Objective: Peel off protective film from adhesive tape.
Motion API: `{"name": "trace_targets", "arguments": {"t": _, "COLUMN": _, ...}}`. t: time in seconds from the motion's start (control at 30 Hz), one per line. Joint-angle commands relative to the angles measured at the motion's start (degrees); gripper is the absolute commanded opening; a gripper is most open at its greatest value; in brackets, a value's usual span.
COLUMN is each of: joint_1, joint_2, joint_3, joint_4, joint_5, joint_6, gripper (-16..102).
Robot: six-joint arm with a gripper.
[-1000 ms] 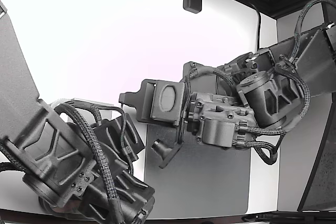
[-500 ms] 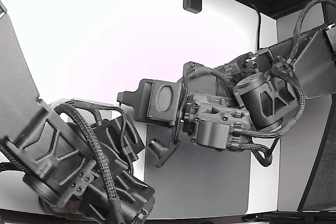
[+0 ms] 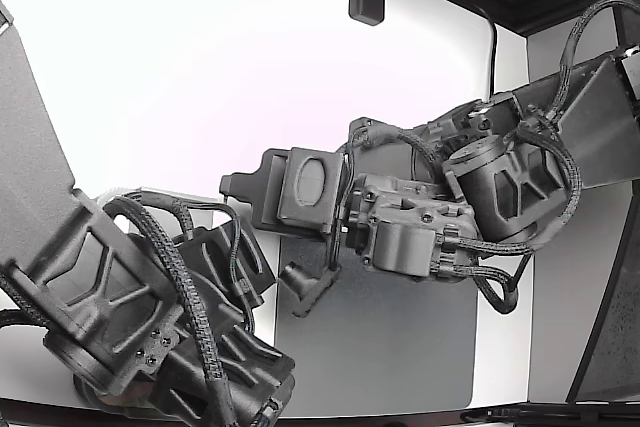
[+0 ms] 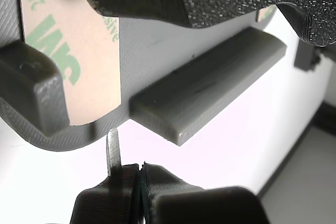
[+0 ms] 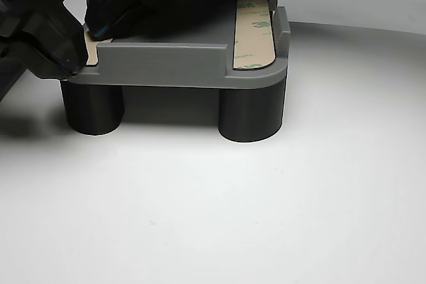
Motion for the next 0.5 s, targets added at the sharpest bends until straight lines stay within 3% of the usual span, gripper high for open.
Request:
{"name": "trace_targets", "arguments": {"t": 0.0, "joint_1": -1.41, "joint_2": 0.62, "joint_3": -2.2, "joint_4": 0.18, "joint_5": -0.26, "joint_6": 0.09, "gripper": -10}}
{"name": "trace_targets", "arguments": {"t": 0.47, "joint_1": -1.58, "joint_2": -1.76, "joint_3": -4.75, "joint_4": 2.55, "joint_5": -0.53, "joint_6": 0.97, "gripper": -10}}
